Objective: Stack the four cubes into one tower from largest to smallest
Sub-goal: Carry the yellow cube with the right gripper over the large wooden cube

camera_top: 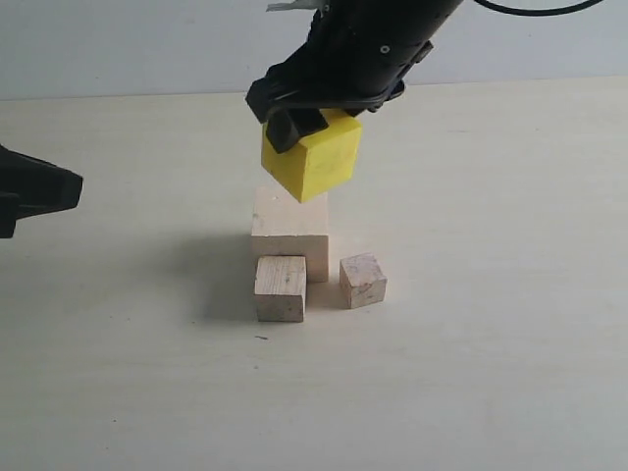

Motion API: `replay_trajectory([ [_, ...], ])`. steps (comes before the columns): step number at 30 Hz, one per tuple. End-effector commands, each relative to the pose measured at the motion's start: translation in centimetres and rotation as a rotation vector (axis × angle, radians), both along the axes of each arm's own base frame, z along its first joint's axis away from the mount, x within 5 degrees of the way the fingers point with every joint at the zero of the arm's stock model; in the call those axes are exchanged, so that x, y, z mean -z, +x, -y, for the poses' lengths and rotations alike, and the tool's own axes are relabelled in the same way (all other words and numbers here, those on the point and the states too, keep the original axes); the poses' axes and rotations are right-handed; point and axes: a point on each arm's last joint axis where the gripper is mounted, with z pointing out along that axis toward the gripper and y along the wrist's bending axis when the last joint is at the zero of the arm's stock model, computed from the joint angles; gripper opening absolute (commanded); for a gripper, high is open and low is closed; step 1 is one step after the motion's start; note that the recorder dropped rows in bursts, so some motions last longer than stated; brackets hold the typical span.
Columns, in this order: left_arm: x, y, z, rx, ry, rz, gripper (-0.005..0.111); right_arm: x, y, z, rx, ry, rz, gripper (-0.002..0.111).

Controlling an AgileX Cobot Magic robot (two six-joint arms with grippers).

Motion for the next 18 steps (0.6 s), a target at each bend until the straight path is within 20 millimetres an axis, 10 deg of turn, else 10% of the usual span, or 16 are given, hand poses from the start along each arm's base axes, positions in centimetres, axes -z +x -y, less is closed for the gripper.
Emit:
replay_trajectory([
  [1,-0.2,0.1,0.0,-0.018,-0.026,0.013,0.03,-0.3,-0.4,-0.2,0.033,-0.035,0.009,0.0],
  [18,-0.4,0.0,0.3,-0.032,-0.095,-0.011,0.03,2.4,1.0,-1.3,0.334,0.049,-0.109,0.0],
])
